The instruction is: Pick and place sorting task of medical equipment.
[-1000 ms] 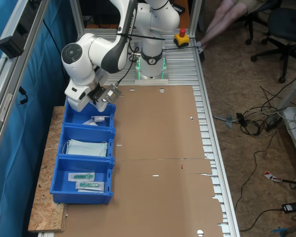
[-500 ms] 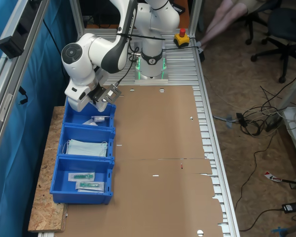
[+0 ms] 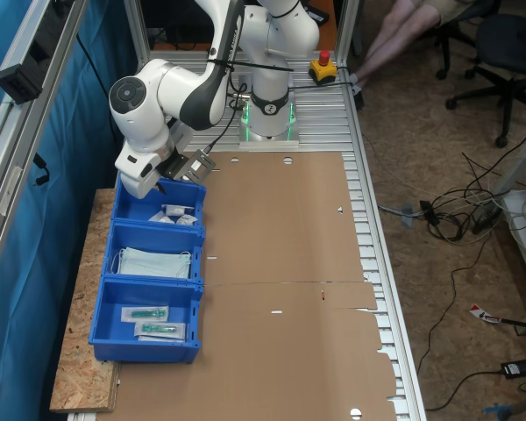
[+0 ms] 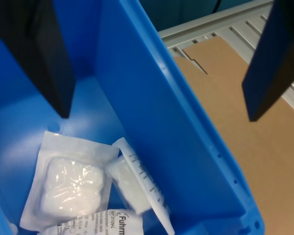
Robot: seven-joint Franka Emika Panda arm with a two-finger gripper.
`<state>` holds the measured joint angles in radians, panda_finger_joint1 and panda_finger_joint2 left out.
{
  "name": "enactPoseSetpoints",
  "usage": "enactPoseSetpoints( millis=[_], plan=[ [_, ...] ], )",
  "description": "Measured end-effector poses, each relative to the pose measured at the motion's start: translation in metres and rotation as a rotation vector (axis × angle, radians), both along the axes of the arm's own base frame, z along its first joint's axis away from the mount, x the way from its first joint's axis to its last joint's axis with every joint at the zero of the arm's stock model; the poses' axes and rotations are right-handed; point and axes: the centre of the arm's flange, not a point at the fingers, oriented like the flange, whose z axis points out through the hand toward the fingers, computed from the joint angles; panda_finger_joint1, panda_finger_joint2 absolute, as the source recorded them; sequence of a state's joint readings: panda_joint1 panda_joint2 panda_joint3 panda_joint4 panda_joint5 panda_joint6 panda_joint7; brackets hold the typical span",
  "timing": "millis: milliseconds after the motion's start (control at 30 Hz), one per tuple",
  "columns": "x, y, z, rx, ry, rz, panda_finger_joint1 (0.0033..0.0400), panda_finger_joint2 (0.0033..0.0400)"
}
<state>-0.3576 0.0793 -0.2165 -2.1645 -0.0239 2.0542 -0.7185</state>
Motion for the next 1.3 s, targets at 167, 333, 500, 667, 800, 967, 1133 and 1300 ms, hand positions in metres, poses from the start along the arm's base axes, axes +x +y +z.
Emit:
enactPoseSetpoints(
  millis=[167,333,500,667,800,967,1133,1300],
  plan=[
    [0.001,0.0,0.0,-0.003,-0.004,0.001,0.0296,0.0296],
    [0.005,0.002,0.002,-0.012,-0.019,0.009,0.0373,0.0373],
    [0.009,0.006,0.004,-0.02,-0.034,0.021,0.0395,0.0395],
    [0.019,0.02,0.012,-0.029,-0.058,0.052,0.0399,0.0399],
    [0.033,0.046,0.025,-0.04,-0.092,0.109,0.0399,0.0399],
    [0.049,0.084,0.046,-0.05,-0.134,0.187,0.04,0.04],
    [0.062,0.128,0.07,-0.059,-0.18,0.273,0.04,0.04],
    [0.069,0.172,0.094,-0.07,-0.224,0.344,0.04,0.04]
  ],
)
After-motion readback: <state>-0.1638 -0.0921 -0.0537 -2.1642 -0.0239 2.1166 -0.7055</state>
